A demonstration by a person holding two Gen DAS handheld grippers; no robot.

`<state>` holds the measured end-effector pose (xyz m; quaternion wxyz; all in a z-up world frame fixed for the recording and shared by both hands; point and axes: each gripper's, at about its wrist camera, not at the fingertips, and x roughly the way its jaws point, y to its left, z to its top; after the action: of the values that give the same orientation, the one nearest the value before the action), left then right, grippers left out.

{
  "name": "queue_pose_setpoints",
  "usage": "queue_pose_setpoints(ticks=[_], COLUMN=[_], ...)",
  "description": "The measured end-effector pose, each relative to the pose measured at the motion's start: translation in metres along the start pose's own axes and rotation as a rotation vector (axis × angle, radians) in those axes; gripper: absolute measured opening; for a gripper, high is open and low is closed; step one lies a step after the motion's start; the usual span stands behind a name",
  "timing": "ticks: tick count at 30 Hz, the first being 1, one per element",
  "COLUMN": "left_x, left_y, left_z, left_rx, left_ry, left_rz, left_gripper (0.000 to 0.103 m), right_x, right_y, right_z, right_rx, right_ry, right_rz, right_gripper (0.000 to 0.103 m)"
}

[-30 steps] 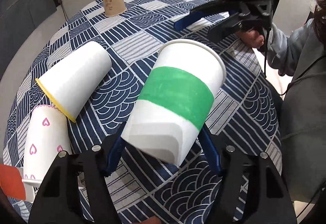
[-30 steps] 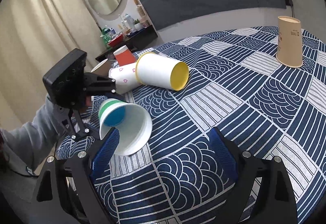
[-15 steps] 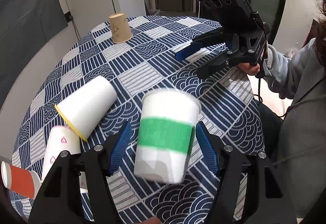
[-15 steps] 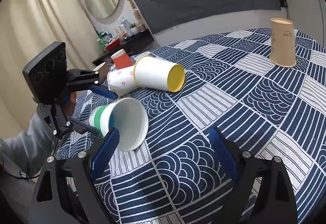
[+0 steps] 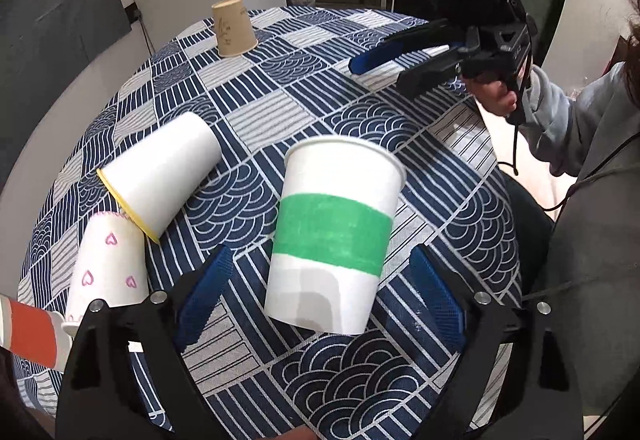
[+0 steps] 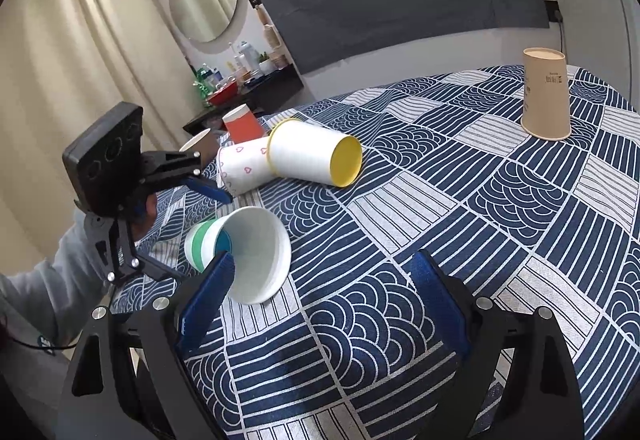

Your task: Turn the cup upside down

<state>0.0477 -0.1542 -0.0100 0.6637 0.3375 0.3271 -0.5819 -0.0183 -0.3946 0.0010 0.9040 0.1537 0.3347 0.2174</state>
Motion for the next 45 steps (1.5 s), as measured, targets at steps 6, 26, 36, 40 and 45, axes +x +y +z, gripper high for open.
queue_pose_setpoints(ticks=[6, 26, 36, 40, 45], left_x=[0.008, -0.038, -0.02, -0.025, -0.042], left_y=[0.001, -0.013, -0.013, -0.014, -0.019], left_z=[-0.004, 0.001, 0.007, 0.005, 0.004], left_rx=[-0.015, 0.144, 0.127, 0.102, 0.082], left_ry=[0.011, 0.509, 0.468, 0.431, 0.36], left_rz=[-0.02, 0.185, 0.202, 0.225, 0.253], left_gripper=[0.063, 0.062, 0.075, 0.087, 0.093], right_x=[0.0, 0.011, 0.001, -0.004, -0.007], right_y=[0.0, 0.009, 0.012, 0.015, 0.025], right_z=[-0.002, -0.007, -0.008, -0.007, -0.003], right_rx=[0.009, -0.016, -0.02, -0.031, -0.054], right_ry=[-0.003, -0.008, -0.017, -0.019, -0.027], right_rz=[-0.002, 0.058, 0.057, 0.039, 0.012], right_gripper=[0.086, 0.086, 0.086, 0.086, 0.087])
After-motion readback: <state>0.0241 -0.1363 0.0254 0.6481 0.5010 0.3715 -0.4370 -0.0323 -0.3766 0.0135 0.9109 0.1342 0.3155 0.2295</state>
